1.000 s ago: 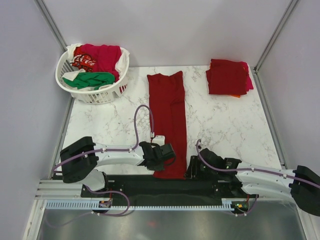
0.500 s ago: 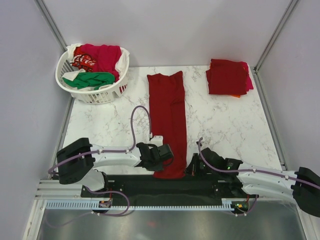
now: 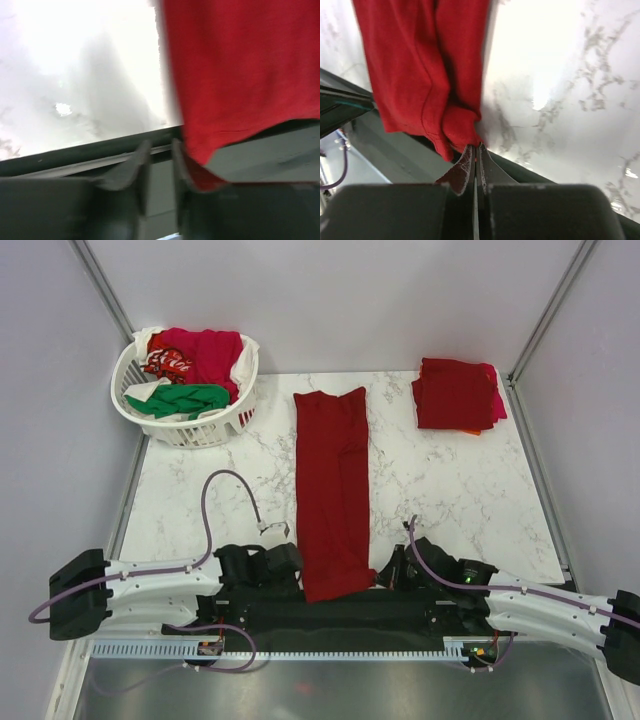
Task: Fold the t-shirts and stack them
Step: Fold the tshirt
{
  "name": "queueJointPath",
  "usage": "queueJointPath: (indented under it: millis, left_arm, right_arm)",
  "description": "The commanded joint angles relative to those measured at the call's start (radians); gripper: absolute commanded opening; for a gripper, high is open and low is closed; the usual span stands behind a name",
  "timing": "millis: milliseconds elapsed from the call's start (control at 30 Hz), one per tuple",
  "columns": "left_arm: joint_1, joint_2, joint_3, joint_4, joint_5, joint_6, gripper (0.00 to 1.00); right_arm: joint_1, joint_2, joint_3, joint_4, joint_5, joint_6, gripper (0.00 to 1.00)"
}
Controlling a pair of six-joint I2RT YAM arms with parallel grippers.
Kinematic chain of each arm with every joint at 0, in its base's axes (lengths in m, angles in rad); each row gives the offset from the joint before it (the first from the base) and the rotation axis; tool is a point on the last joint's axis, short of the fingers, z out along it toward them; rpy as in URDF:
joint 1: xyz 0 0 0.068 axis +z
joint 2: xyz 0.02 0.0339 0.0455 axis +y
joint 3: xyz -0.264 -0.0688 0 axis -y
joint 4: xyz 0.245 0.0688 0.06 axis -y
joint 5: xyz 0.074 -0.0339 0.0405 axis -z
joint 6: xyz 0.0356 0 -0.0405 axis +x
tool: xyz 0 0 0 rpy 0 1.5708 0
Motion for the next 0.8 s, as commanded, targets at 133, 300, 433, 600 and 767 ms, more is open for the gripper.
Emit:
queueJointPath:
  millis: [133,300,433,600,767]
  left_arm:
    - [-0.007,-0.099,-0.068,-0.061,0.008,-0.079,0.39]
    - [-0.007,-0.096,-0.048,-0.082,0.025,-0.059,0.30]
    - [-0.039,-0.044,0.079,-0.108,0.000,0.013,0.33]
    - [-0.072,0.071,0.282,-0.122,-0.049,0.093,0.56]
    - [-0.073,0.253,0.337,-0.122,-0.023,0.102,0.60]
  right_arm:
    - [-0.004,-0.043,-0.010,-0.097,0.025,0.005,0.00]
    - [-0.002,-0.074,-0.016,-0.122,0.023,0.010,0.00]
    - [-0.002,-0.063,-0.013,-0.124,0.019,0.005,0.00]
    - [-0.002,-0.055,-0.010,-0.124,0.014,0.001,0.00]
    - [-0.002,-0.066,-0.011,-0.125,0.010,0.001,0.00]
